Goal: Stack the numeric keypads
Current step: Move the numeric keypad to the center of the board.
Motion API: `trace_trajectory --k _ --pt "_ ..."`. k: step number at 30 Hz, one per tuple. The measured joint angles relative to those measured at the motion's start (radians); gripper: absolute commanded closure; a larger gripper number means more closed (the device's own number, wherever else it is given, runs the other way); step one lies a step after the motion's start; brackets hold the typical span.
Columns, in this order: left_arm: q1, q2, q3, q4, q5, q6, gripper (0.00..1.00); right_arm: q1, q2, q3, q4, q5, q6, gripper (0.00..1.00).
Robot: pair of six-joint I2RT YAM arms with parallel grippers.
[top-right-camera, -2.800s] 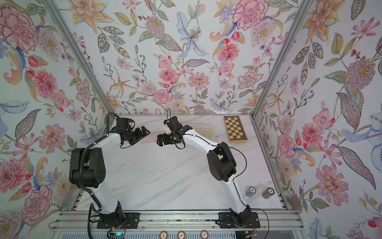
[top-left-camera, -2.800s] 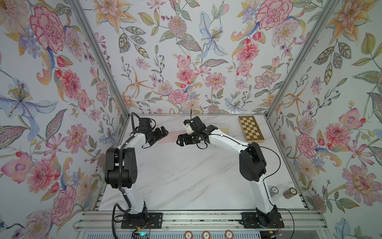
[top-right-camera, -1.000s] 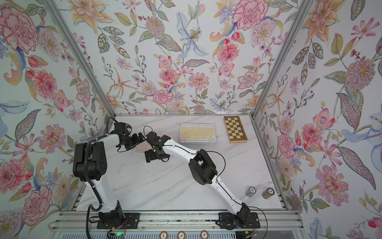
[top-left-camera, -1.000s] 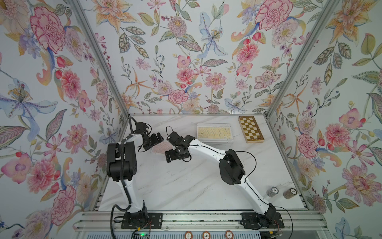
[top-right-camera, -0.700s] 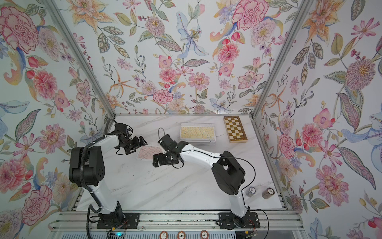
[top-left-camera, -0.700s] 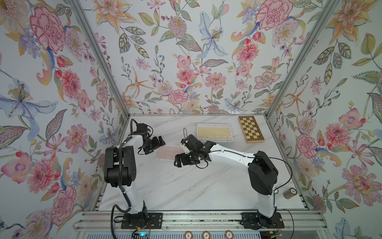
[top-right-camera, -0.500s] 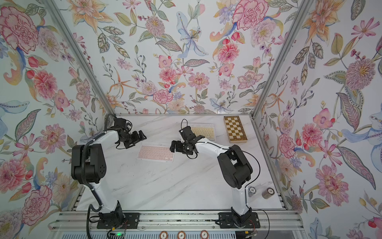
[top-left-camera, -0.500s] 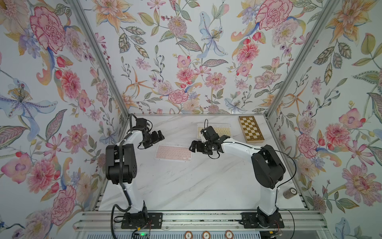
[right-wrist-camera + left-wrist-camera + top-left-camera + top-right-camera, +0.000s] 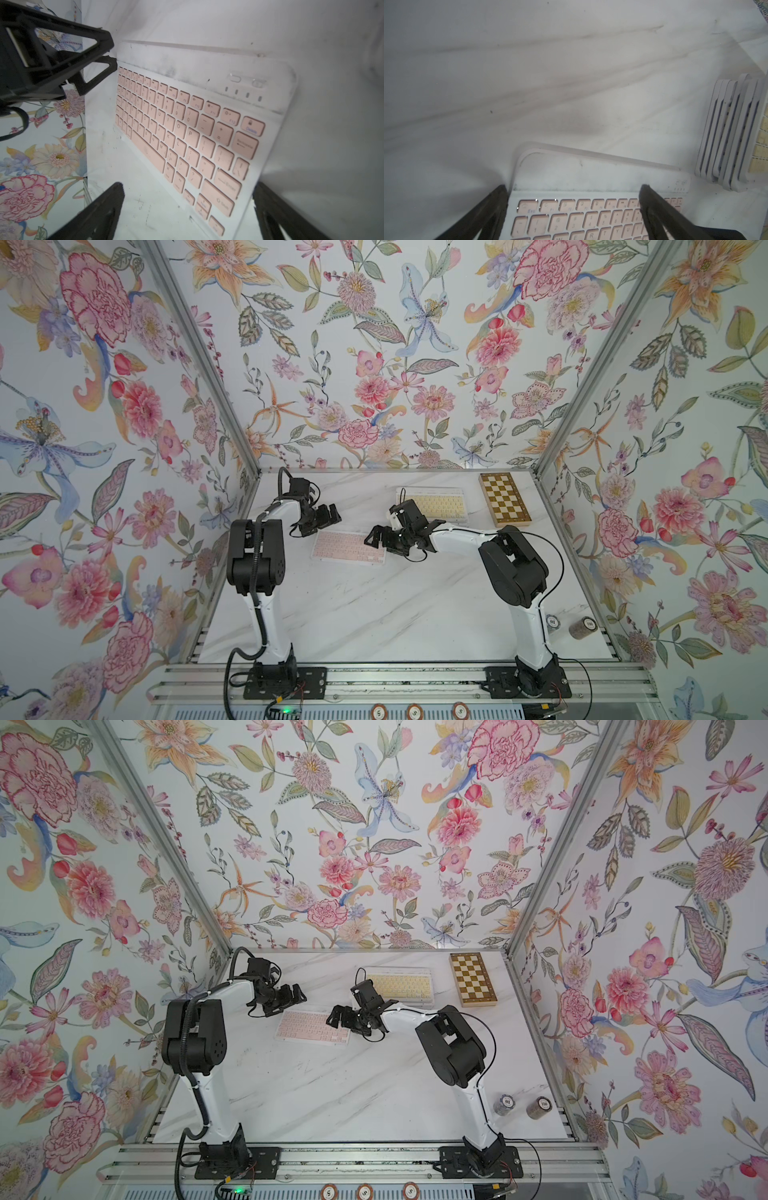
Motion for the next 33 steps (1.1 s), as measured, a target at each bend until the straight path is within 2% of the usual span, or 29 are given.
trace_trajectory --k 6,10,12,17,19,25,30,33 --pt "-0.021 -0.046 -0.096 0.111 -0.007 0.000 0.01 0.051 -0.089 -0.172 0.128 -0.051 0.090 0.01" --pt "-0.051 -0.071 -0.134 0.134 0.008 -0.005 0.01 0.071 -0.158 -0.270 0.143 -0.083 0.103 0.01" --pt "-0.074 -0.072 -0.135 0.127 0.032 -0.011 0.01 0.038 -0.198 -0.326 0.148 -0.084 0.103 0.01" --pt "-0.108 -0.072 -0.134 0.117 0.078 -0.019 0.00 -0.135 -0.224 -0.388 0.221 -0.087 0.126 0.01" --pt "-0.108 -0.072 -0.134 0.116 0.084 -0.019 0.01 -0.153 -0.223 -0.403 0.256 -0.088 0.147 0.01" --pt "-0.108 -0.072 -0.134 0.110 0.089 -0.018 0.01 -0.112 -0.235 -0.482 0.386 -0.099 0.225 0.01" --pt "-0.108 -0.077 -0.136 0.100 0.089 -0.018 0.01 -0.093 -0.353 -0.637 0.425 -0.075 0.318 0.01" --pt "-0.108 -0.081 -0.143 0.100 0.089 -0.018 0.01 -0.067 -0.375 -0.664 0.437 -0.056 0.372 0.01"
